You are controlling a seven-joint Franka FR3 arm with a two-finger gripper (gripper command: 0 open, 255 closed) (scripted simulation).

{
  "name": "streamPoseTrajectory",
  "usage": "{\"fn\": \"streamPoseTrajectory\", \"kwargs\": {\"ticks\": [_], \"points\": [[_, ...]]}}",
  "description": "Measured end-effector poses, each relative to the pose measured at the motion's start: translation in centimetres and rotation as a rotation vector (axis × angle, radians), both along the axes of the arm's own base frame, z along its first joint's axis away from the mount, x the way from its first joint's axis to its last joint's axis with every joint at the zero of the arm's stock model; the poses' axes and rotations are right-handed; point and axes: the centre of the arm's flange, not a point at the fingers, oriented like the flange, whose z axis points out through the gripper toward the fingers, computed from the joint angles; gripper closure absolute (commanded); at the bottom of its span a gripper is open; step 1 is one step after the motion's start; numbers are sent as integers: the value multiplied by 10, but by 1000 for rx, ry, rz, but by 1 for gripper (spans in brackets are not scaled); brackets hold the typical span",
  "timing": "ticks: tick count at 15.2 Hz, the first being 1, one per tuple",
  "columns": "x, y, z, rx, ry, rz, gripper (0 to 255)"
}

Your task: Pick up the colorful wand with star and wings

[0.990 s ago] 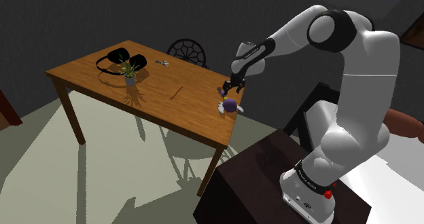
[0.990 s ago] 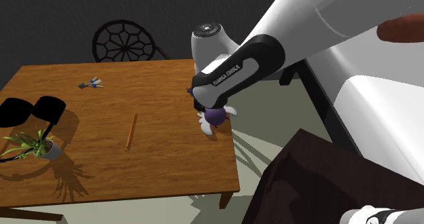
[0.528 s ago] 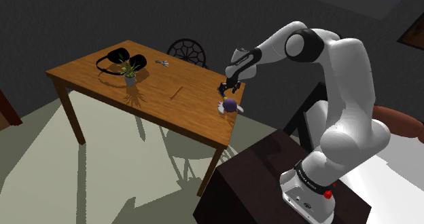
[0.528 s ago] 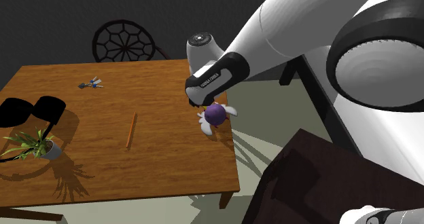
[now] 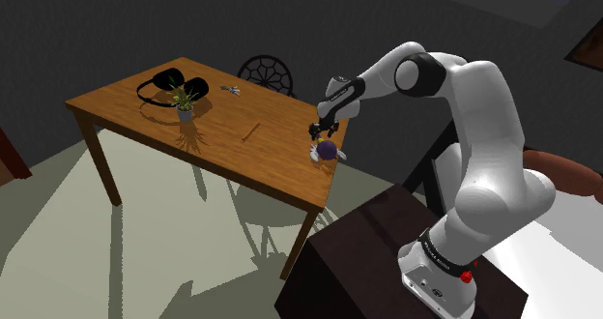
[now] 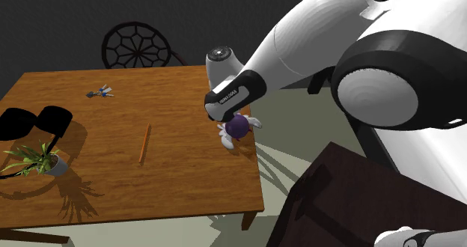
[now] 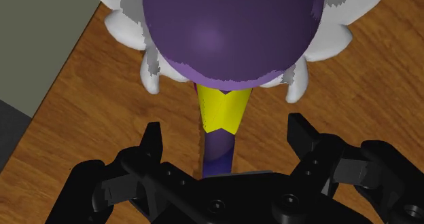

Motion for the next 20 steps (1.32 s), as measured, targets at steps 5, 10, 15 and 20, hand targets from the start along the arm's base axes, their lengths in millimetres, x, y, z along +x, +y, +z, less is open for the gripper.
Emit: {"fn": "streamPoseTrajectory", "kwargs": {"ticks": [5,10,15,20], "points": [[-1,0,-6,0,0,0,255],[-1,0,-7,0,-1,0,255],[-1,0,4,0,0,0,255],[-1,0,29,0,0,0,255]]}}
